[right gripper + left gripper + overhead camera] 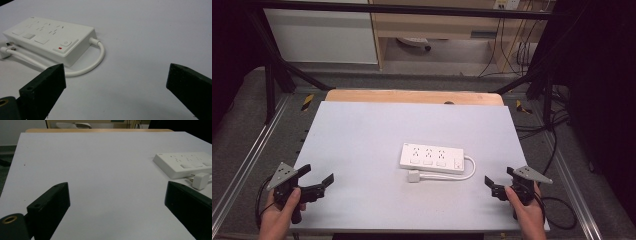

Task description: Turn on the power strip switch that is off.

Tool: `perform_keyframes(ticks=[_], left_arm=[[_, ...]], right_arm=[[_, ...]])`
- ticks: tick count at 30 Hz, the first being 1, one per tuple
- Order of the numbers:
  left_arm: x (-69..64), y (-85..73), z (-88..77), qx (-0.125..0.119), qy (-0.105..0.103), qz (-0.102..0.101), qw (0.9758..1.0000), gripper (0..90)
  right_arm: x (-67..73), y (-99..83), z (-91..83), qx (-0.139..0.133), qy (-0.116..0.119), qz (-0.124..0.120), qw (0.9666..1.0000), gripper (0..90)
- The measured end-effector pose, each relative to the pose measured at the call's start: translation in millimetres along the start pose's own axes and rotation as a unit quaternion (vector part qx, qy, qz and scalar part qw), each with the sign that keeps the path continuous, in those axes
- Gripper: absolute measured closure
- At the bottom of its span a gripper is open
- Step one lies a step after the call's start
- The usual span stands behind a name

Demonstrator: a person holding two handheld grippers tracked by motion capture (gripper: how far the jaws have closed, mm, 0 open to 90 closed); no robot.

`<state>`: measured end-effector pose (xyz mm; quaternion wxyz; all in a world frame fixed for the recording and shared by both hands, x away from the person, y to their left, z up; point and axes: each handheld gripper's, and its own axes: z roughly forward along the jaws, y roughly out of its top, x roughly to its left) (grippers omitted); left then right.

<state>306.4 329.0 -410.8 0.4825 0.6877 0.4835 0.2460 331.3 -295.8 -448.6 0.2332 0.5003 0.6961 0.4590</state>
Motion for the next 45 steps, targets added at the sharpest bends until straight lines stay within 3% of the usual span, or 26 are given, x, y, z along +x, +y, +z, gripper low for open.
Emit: perform_keyframes(ticks=[10, 18, 29, 45], left_arm=[[-2.1, -0.6, 1.1, 0.006, -0.001, 0.006, 1.0, 6.1], [-2.7, -0.9, 1.5, 0.009, -0.002, 0.007, 0.9999, 6.1], [-3.8, -1.1, 2.3, 0.01, -0.002, 0.01, 0.9999, 6.0], [-5.0, -1.7, 3.6, 0.017, -0.005, 0.013, 0.9998, 6.0]], right_arm=[[1.4, 0.8, -0.5, -0.007, 0.0, 0.011, 0.9999, 2.8], [3.7, 4.5, -4.9, -0.032, 0.0, 0.021, 0.9993, 2.8], [13.0, 14.9, -8.1, -0.067, 0.019, 0.033, 0.997, 2.8], [27.2, 43.5, -9.4, -0.097, 0.025, 0.018, 0.9948, 4.4]])
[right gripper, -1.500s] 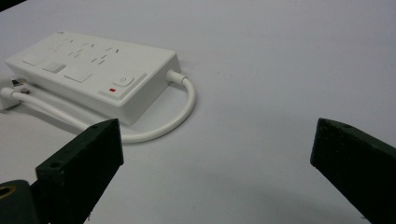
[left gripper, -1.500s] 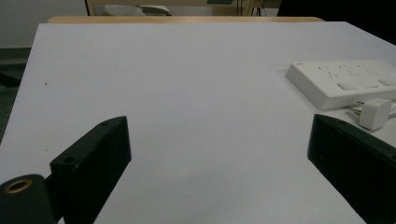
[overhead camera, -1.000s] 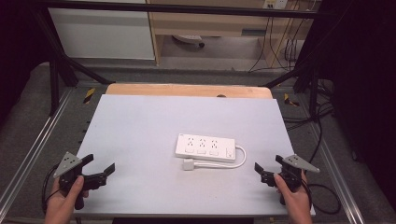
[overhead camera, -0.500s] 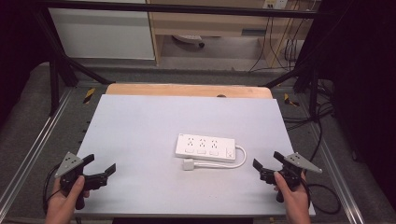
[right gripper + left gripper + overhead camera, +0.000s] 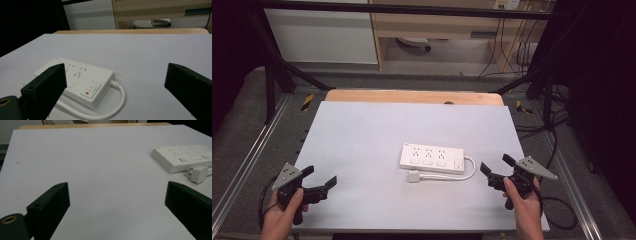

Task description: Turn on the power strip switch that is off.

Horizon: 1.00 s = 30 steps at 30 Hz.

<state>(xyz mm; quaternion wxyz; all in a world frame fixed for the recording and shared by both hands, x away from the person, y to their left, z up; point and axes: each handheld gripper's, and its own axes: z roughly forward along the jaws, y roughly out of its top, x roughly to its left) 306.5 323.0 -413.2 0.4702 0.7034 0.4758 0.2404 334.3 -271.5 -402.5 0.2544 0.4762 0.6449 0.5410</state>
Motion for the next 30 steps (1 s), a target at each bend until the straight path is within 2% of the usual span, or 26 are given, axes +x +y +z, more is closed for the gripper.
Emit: perform_keyframes(ticks=[4, 11, 22, 30], left_arm=[[0.1, 0.0, 0.2, 0.003, -0.001, 0.004, 1.0, 6.0], [-0.4, -0.1, 0.4, 0.0, -0.001, 0.002, 1.0, 6.0], [-1.3, -0.6, 1.1, 0.003, -0.003, 0.001, 1.0, 6.1], [-1.6, -0.8, 1.1, 0.005, -0.006, 0.001, 1.0, 6.1]], right_arm=[[4.4, 4.9, 5.9, 0.005, 0.006, -0.008, 0.9999, 4.4], [9.6, 13.8, 14.5, 0.009, 0.013, -0.007, 0.9999, 2.7], [14.3, 27.7, 26.3, 0.008, 0.014, -0.001, 0.9999, 2.6], [17.3, 34.8, 39.6, 0.021, 0.015, -0.004, 0.9997, 3.0]])
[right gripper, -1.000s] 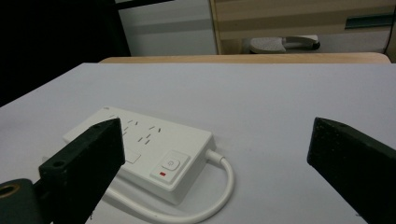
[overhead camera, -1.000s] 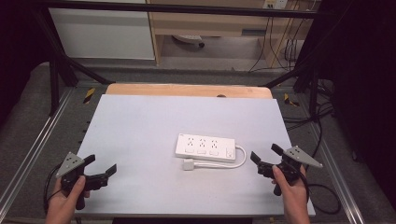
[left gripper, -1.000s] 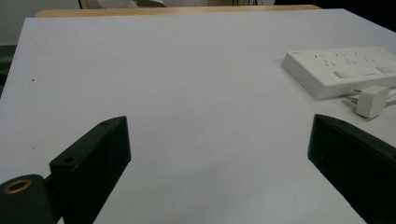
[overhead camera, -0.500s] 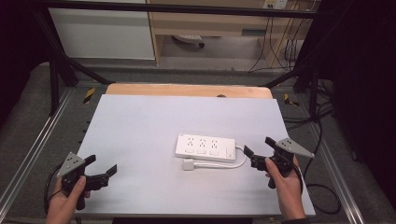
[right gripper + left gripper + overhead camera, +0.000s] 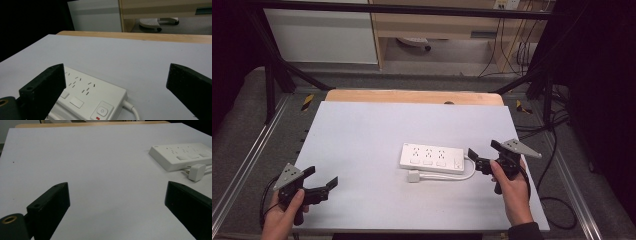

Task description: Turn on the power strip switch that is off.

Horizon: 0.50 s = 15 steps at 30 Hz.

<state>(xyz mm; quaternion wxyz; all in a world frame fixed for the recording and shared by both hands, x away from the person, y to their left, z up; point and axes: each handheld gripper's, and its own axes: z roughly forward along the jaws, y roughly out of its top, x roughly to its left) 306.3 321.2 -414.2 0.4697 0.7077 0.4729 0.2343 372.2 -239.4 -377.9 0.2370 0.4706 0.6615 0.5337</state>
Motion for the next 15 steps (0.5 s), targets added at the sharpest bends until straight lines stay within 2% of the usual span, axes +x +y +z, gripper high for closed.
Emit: perform_keyframes(ticks=[15], left_arm=[[-2.2, -0.1, 0.6, 0.003, -0.004, 0.006, 1.0, 6.1]], right_arm=[[13.5, 5.5, 21.8, 0.01, 0.018, 0.003, 0.9998, 3.0]])
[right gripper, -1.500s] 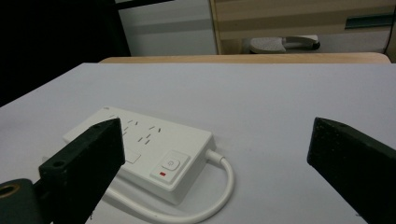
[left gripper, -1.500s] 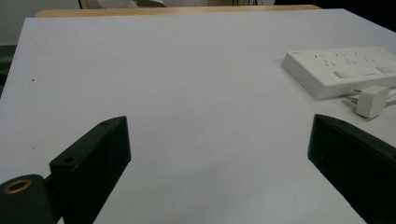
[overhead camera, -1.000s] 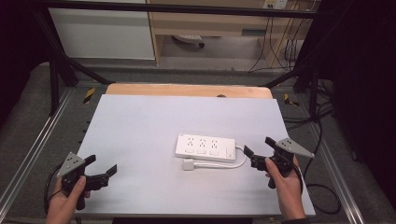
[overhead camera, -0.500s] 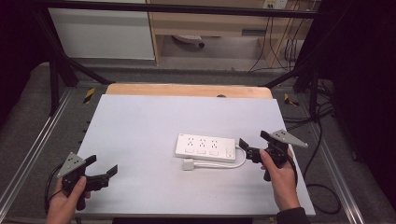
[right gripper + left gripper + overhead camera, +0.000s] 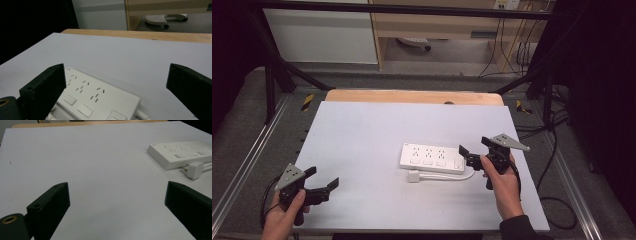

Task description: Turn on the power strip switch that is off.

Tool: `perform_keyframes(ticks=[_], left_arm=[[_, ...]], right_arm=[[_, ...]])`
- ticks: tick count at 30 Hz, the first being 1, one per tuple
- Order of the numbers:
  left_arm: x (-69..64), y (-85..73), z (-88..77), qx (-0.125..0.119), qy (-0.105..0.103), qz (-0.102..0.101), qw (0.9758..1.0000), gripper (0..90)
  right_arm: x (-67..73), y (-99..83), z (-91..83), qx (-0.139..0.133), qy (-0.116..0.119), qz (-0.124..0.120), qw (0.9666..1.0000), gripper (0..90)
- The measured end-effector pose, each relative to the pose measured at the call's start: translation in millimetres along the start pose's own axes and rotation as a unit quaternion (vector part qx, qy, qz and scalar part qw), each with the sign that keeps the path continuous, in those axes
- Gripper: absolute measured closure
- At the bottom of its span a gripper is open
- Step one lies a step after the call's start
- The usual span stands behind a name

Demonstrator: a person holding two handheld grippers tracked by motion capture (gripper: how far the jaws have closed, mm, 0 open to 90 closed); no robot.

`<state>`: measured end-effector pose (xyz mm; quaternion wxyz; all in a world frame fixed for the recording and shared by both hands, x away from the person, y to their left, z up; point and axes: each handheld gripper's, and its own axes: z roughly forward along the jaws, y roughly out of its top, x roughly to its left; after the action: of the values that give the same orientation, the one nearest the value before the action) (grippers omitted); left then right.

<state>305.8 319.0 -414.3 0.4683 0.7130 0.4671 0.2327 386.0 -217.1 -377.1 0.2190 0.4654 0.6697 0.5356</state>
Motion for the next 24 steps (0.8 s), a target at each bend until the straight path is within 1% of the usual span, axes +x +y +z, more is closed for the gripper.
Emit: perform_keyframes(ticks=[8, 12, 16, 18, 24], left_arm=[[-0.1, 0.0, 0.0, 0.0, 0.0, -0.001, 1.0, 6.1], [-0.1, 0.1, -0.1, 0.001, -0.001, 0.0, 1.0, 6.1], [0.2, 0.8, -0.1, 0.0, 0.001, 0.003, 1.0, 6.1], [0.5, 1.2, 0.2, -0.001, 0.005, 0.004, 1.0, 6.1], [0.1, 1.2, 0.1, -0.002, 0.005, 0.004, 1.0, 6.1]], right_arm=[[7.3, 3.6, 8.0, 0.004, 0.008, -0.007, 0.9999, 2.9], [9.9, 4.1, 12.6, 0.007, 0.011, -0.005, 0.9999, 3.5], [12.3, 5.1, 19.1, 0.008, 0.013, -0.003, 0.9999, 5.2], [14.2, 5.9, 22.1, 0.006, 0.016, 0.003, 0.9998, 7.0], [22.6, 6.9, 32.1, 0.01, 0.022, -0.006, 0.9997, 10.6]])
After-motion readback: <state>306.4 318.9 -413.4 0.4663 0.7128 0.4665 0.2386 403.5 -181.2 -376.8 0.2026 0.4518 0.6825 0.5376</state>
